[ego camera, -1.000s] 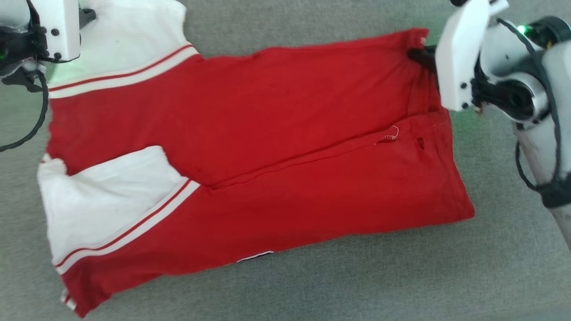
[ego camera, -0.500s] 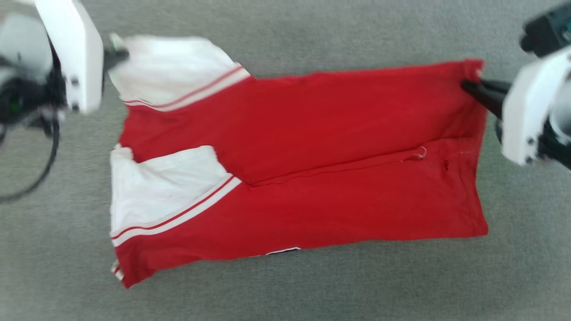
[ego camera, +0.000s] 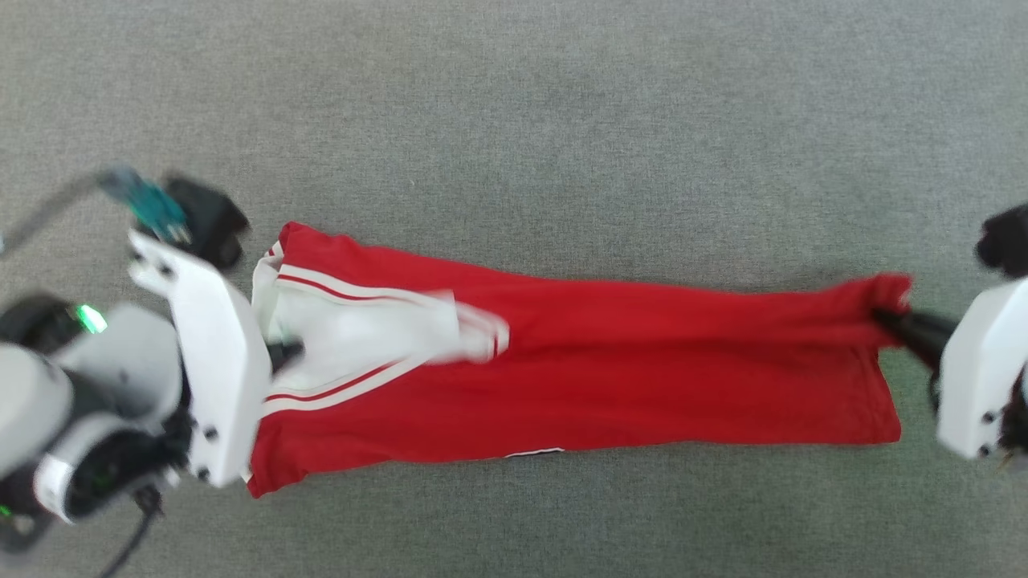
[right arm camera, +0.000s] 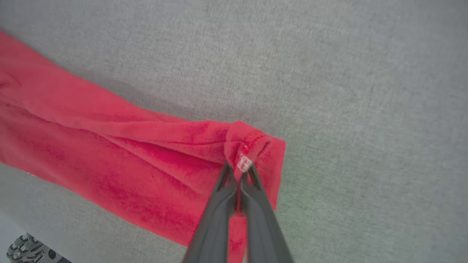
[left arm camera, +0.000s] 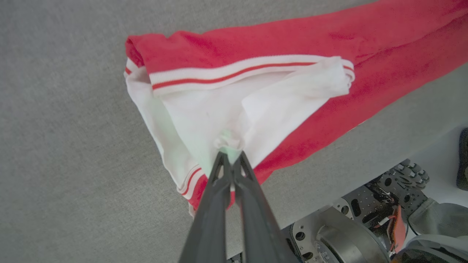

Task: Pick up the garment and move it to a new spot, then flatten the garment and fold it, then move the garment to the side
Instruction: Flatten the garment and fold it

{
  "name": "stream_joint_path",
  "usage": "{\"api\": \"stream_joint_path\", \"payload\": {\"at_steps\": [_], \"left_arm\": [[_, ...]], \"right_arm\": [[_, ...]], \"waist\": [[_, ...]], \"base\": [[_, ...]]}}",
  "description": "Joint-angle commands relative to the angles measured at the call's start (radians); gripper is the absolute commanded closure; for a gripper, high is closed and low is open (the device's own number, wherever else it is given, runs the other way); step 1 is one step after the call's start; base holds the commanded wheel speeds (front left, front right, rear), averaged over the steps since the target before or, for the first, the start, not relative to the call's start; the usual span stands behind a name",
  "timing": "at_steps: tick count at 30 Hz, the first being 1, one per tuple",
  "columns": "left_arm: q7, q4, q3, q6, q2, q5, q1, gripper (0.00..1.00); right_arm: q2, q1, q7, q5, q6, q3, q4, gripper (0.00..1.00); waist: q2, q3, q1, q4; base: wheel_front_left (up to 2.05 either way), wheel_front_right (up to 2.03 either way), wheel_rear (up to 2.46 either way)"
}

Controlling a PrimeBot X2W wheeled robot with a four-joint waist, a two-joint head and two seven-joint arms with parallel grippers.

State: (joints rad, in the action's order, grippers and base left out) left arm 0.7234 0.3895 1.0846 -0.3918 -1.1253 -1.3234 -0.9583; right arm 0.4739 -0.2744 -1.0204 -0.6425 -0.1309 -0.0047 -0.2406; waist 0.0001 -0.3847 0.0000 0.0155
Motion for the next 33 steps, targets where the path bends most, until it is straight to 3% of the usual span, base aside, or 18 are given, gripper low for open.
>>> {"api": "stream_joint_path", "payload": {"at_steps": [1,4,6,7,8,10,12,13,23,29,33], "left_arm": [[-0.007,-0.002,0.006,-0.006,0.004,-0.007,0.014,1.00],[-0.024,-0.041,0.035,-0.005,0.019,-0.019,0.069,1.00],[-0.039,-0.094,0.050,0.007,0.041,-0.022,0.095,1.00],[-0.050,-0.126,0.054,0.016,0.053,-0.017,0.101,1.00],[-0.065,-0.162,0.050,0.020,0.069,-0.030,0.112,1.00],[-0.090,-0.221,0.055,0.043,0.091,-0.027,0.126,1.00],[-0.143,-0.271,0.036,0.066,0.110,-0.029,0.132,0.27],[-0.168,-0.284,0.031,0.086,0.115,-0.025,0.139,0.00],[-0.536,-0.302,-0.065,0.169,0.099,0.037,0.213,0.00],[-0.828,-0.296,-0.128,0.167,0.087,0.091,0.297,0.00],[-0.956,-0.311,-0.161,0.150,0.085,0.121,0.357,0.00]], "right_arm": [[-0.011,0.010,0.002,0.002,0.000,0.000,0.000,1.00],[-0.037,0.040,0.016,0.014,0.000,0.020,0.028,1.00],[-0.052,0.035,0.039,0.019,0.000,0.040,0.059,0.76],[-0.056,0.029,0.051,0.023,0.000,0.048,0.073,0.57],[-0.055,0.023,0.062,0.030,0.000,0.055,0.085,0.00],[-0.062,0.013,0.080,0.023,0.000,0.068,0.104,0.00],[-0.060,0.009,0.095,0.015,0.000,0.074,0.104,0.00],[-0.058,0.007,0.100,0.009,0.000,0.072,0.102,0.00],[-0.056,0.055,0.170,0.001,0.000,-0.027,0.005,0.00],[-0.095,0.106,0.166,-0.005,0.000,-0.097,0.035,0.00],[-0.109,0.115,0.160,-0.017,0.000,-0.114,0.086,0.00]], "waist": [[-0.0001,-0.001,0.0000,0.000],[-0.0001,0.001,0.0000,-0.002],[-0.0001,0.004,0.0000,-0.006],[-0.0001,0.005,0.0000,-0.007],[-0.0001,0.007,0.0000,-0.007],[-0.0001,0.010,0.0000,-0.011],[-0.0001,0.015,0.0000,-0.013],[-0.0001,0.018,0.0000,-0.015],[-0.0001,0.046,0.0000,-0.020],[-0.0001,0.045,0.0000,-0.010],[-0.0001,0.040,0.0000,0.004]], "base": [[0.00,0.00,0.00],[0.00,0.00,0.00],[0.00,0.00,0.00],[0.00,0.00,0.00],[0.00,0.00,0.00],[0.00,0.00,0.00],[0.00,0.00,0.00],[0.00,0.00,0.00],[0.00,0.00,0.00],[0.00,0.00,0.00],[0.00,0.00,0.00]]}}
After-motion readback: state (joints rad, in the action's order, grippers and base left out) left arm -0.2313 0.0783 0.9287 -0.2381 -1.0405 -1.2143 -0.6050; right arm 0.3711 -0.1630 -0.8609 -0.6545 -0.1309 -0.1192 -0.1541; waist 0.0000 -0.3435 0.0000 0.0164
